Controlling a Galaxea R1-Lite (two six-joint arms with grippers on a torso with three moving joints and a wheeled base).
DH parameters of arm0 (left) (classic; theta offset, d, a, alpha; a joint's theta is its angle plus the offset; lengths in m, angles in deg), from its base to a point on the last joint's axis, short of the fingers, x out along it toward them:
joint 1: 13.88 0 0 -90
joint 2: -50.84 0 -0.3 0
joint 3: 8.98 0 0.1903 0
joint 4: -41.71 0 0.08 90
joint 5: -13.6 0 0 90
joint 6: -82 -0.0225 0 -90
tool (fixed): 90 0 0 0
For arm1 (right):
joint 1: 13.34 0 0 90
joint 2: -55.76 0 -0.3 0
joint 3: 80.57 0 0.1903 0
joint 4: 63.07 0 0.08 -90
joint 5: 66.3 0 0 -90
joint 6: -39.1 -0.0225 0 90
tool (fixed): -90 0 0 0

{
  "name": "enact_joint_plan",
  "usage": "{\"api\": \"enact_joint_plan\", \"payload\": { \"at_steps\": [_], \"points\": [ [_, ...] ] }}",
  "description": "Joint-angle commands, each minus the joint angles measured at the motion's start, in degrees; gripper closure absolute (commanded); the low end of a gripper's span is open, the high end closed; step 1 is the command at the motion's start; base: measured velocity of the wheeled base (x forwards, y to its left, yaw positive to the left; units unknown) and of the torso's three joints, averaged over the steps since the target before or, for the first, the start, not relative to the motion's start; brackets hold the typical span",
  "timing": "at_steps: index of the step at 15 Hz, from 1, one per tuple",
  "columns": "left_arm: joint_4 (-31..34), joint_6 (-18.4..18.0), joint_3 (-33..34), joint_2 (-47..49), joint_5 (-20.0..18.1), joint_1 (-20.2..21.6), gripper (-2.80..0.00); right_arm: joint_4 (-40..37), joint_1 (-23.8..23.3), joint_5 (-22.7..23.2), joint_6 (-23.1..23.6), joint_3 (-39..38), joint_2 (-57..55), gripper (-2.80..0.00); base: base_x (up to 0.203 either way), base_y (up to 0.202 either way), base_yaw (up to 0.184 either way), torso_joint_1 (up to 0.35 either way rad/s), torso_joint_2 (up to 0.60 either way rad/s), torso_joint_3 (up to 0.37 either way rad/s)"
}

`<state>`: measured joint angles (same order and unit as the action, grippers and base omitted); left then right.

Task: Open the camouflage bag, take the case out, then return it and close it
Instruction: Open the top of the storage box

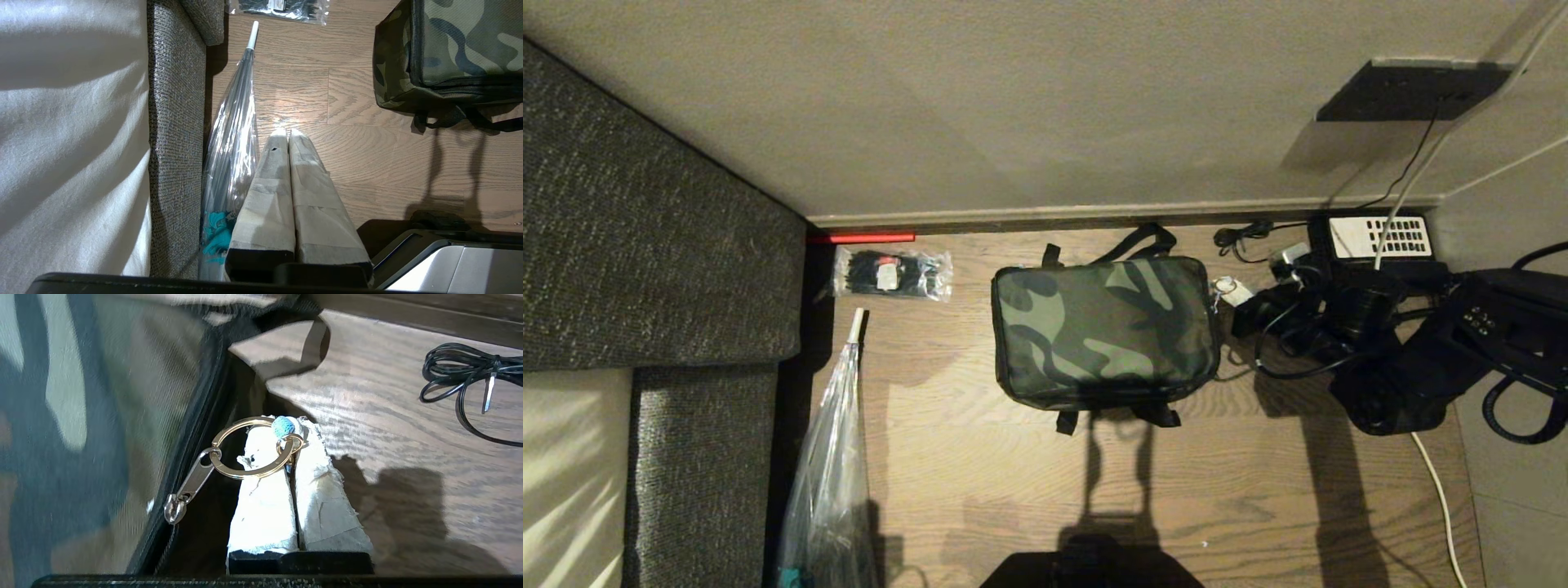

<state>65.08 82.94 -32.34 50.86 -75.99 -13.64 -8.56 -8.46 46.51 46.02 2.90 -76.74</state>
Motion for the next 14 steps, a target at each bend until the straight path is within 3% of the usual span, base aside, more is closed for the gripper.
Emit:
{"api": "enact_joint_plan", "payload": {
  "at_steps": [1,4,14],
  "points": [
    [0.0,0.0,0.2,-0.1,0.0,0.0,0.0,0.4,0.5,-1.0,-3.0,2.6,-0.8,0.0,0.0,0.0,0.0,0.0,0.0,0.0],
    [0.0,0.0,0.2,-0.1,0.0,0.0,0.0,0.4,1.6,-5.0,-4.7,5.9,-2.0,0.0,0.0,0.0,0.0,0.0,0.0,0.0],
    [0.0,0.0,0.2,-0.1,0.0,0.0,0.0,0.5,1.6,-8.8,-7.1,11.5,-3.5,0.0,0.0,0.0,0.0,0.0,0.0,0.0]
  ]
}}
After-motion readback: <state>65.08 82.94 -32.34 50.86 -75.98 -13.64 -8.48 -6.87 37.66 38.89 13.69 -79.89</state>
